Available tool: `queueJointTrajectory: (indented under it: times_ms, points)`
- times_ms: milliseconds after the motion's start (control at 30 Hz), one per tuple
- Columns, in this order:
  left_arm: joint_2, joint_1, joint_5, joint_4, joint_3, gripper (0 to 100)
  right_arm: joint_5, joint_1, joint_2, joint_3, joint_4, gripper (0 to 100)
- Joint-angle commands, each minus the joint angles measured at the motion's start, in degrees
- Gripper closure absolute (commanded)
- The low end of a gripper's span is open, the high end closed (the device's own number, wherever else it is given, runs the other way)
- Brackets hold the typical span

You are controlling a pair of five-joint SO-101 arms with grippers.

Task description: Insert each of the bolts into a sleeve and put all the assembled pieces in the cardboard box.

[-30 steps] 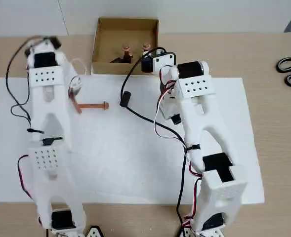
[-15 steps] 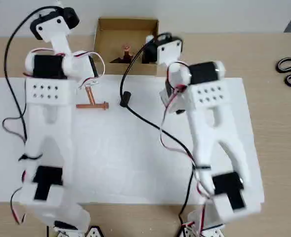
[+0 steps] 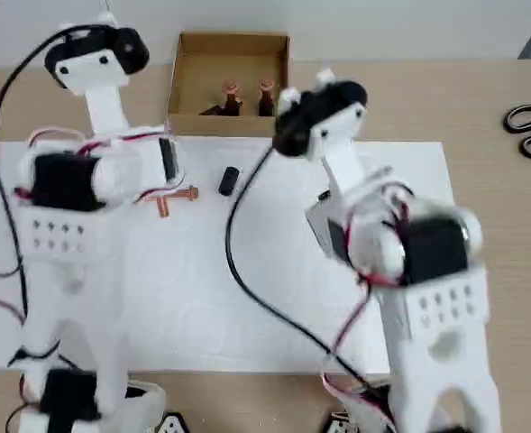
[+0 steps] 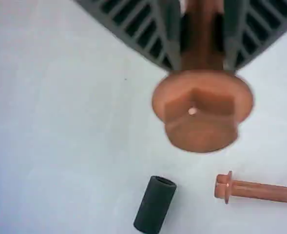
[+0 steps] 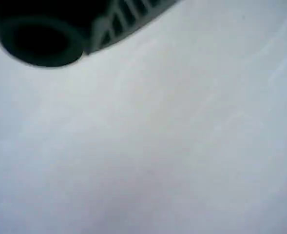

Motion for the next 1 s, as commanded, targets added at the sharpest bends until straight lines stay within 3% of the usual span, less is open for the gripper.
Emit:
queueJointTrajectory:
  times_ms: [0, 233, 433, 667, 833, 967]
  points:
    - [-6.5, 0.4, -1.9, -1.3, 4.2, 99, 0.3, 0.2, -10.7, 10.4, -9.2, 99.4]
    - [-13.5, 0.4, -2.1, -9.9, 17.1, 99, 0.4, 0.0, -22.7, 44.0, -36.1, 99.5]
    - [-17.9, 0.4, -2.1, -19.0, 27.2, 99, -3.9, -1.8, -30.8, 62.1, -53.3, 99.5]
    - [-23.3, 0.5, -2.0, -29.7, 39.0, 99, -15.6, -5.0, -42.9, 77.9, -62.5, 99.5]
    - [-27.0, 1.8, -1.8, -37.0, 45.6, 99, -16.7, -7.3, -52.2, 85.8, -63.1, 99.5]
    - [-30.6, 9.1, -1.8, -40.3, 50.9, 99, -16.6, -11.2, -60.9, 91.4, -63.2, 99.5]
